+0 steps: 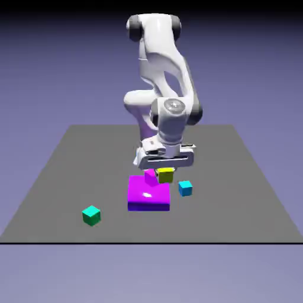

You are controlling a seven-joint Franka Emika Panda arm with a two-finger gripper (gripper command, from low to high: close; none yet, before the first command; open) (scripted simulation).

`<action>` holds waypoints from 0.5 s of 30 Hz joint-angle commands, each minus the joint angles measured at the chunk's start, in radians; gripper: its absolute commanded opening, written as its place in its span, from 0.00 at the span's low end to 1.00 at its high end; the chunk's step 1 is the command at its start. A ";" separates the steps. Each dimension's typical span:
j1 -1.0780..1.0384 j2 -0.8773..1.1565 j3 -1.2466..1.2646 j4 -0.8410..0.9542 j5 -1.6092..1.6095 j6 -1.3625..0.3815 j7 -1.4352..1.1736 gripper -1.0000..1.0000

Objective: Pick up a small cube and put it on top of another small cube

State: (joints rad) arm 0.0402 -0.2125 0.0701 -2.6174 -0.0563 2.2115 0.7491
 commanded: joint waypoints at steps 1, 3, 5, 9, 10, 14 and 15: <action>-0.002 -0.036 -0.007 -0.026 0.001 -0.009 0.001 0.00; -0.004 -0.109 -0.022 -0.079 0.012 -0.028 -0.001 0.00; -0.007 -0.181 -0.037 -0.132 0.022 -0.047 -0.003 0.00; -0.013 -0.326 -0.067 -0.237 0.042 -0.085 -0.008 0.00; -0.014 -0.342 -0.071 -0.249 0.045 -0.089 -0.008 0.00; -0.015 -0.258 -0.071 -0.296 0.043 0.041 -0.007 0.00; -0.015 -0.231 -0.071 -0.311 0.042 0.085 -0.007 0.00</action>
State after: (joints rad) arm 0.0251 -0.4432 -0.0008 -2.9286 -0.0108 2.2962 0.7399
